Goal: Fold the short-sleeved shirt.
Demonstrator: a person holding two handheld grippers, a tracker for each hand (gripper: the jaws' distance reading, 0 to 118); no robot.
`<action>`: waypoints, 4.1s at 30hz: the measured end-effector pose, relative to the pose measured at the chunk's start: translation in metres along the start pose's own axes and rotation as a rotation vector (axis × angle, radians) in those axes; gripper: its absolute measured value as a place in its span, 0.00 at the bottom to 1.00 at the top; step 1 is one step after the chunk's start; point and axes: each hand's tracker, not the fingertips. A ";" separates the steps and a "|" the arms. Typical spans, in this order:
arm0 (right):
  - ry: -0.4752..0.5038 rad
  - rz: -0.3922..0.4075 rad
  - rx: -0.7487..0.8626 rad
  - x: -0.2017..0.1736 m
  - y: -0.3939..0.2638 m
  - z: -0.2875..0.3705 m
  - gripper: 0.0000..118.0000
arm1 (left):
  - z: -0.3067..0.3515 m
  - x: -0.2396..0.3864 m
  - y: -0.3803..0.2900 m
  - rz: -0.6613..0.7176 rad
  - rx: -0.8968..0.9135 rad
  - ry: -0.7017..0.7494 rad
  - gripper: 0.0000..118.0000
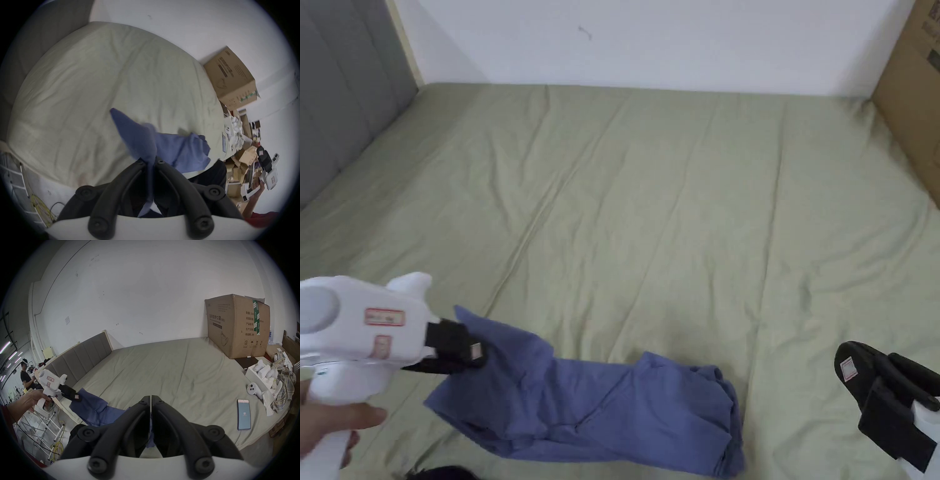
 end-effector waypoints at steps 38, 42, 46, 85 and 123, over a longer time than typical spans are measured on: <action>-0.085 -0.105 -0.027 0.051 -0.019 0.014 0.02 | -0.256 0.207 -0.138 -0.364 0.013 -0.005 0.00; -0.067 -0.069 -0.070 0.049 -0.024 -0.005 0.02 | -0.251 0.216 -0.133 -0.252 0.045 -0.090 0.01; 0.024 -0.001 -0.140 0.037 -0.023 -0.049 0.02 | -0.215 0.215 -0.141 -0.263 0.021 -0.225 0.01; 0.194 0.191 -0.496 0.013 -0.135 -0.211 0.01 | -0.180 0.050 -0.069 0.195 -0.070 -0.298 0.23; 0.439 0.041 -0.450 -0.136 -0.044 -0.179 0.01 | 0.155 -0.434 0.075 0.250 -0.025 0.377 0.88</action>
